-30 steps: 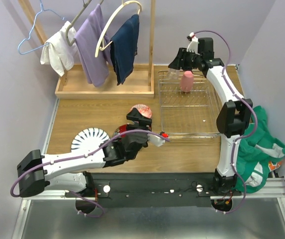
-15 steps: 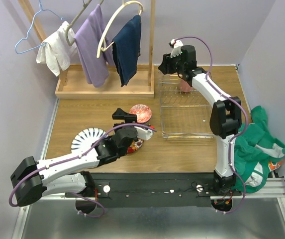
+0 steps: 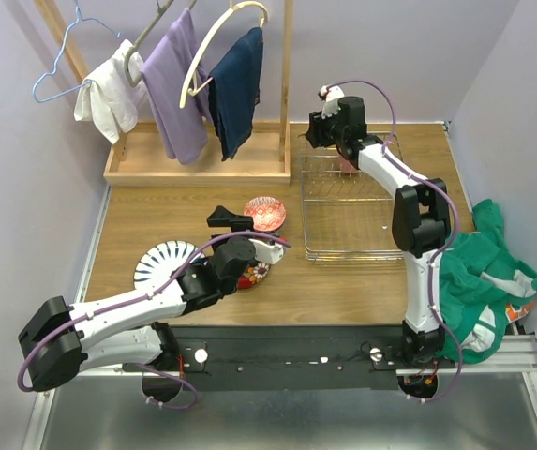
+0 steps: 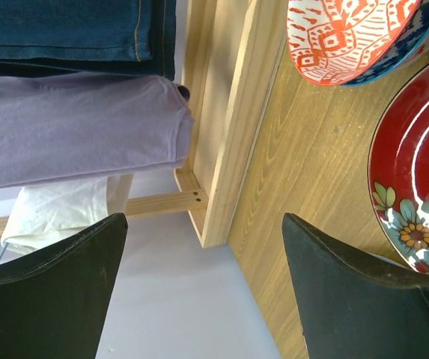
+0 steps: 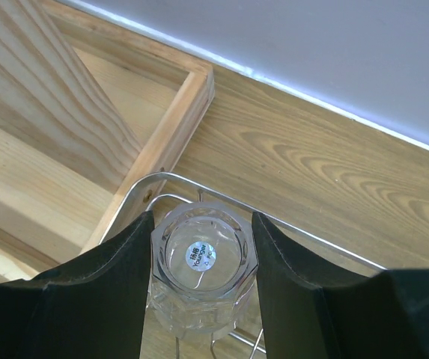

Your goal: Load the mixed dishes into the dish rack

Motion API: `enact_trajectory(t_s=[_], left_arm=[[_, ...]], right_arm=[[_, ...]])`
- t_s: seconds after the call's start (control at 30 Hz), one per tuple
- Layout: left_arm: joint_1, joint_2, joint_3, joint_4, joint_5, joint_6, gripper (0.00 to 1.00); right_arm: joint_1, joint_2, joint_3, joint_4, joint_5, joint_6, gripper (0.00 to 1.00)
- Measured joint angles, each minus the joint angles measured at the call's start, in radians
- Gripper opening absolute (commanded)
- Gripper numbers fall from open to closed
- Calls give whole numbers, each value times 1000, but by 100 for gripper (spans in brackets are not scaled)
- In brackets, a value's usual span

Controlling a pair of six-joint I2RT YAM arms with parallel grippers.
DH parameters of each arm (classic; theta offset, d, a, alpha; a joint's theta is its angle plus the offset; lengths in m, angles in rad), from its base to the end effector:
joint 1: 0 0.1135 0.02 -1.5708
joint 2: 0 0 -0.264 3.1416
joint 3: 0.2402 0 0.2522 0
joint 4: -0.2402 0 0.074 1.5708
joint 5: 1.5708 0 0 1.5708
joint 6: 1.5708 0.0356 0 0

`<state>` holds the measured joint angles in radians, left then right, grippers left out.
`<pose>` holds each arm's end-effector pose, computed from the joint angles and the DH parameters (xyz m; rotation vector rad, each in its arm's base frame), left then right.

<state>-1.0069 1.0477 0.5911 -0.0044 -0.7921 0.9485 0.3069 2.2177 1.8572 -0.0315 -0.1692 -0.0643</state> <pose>0.1407 -0.1750 0.2440 1.3004 1.4705 0.7598 0.5037 0.1659 0.2522 -0.4728 1.9135 0.3249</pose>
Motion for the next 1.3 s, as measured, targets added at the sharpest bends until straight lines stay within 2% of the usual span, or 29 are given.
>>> enact_trajectory(t_s=[0.4,0.53,0.6,0.73,0.87,1.1,1.13,1.17,1.3], left_arm=[[11,0,-32,22,5,-14,94],[16,0,-34,23,8,-23,94],[18,0,-34,22,8,-29,94],[32,-1,-34,19,9,-39,94],[53,-3,-34,13,10,-42,94],[91,-15,-34,13,11,-34,94],[95,-18,-34,13,12,-32,94],[98,-19,-34,13,13,-30,95],[109,-31,-34,13,18,-18,99]], right_arm=[[0,20,-60,46,26,-4,25],[0,21,-95,62,29,1,43],[0,22,-103,62,33,5,48],[2,22,-127,101,63,21,65],[6,21,-143,120,98,35,67],[20,19,-142,82,124,37,77],[22,18,-142,76,127,38,82],[24,15,-142,66,129,37,100],[35,-33,-145,11,143,33,100]])
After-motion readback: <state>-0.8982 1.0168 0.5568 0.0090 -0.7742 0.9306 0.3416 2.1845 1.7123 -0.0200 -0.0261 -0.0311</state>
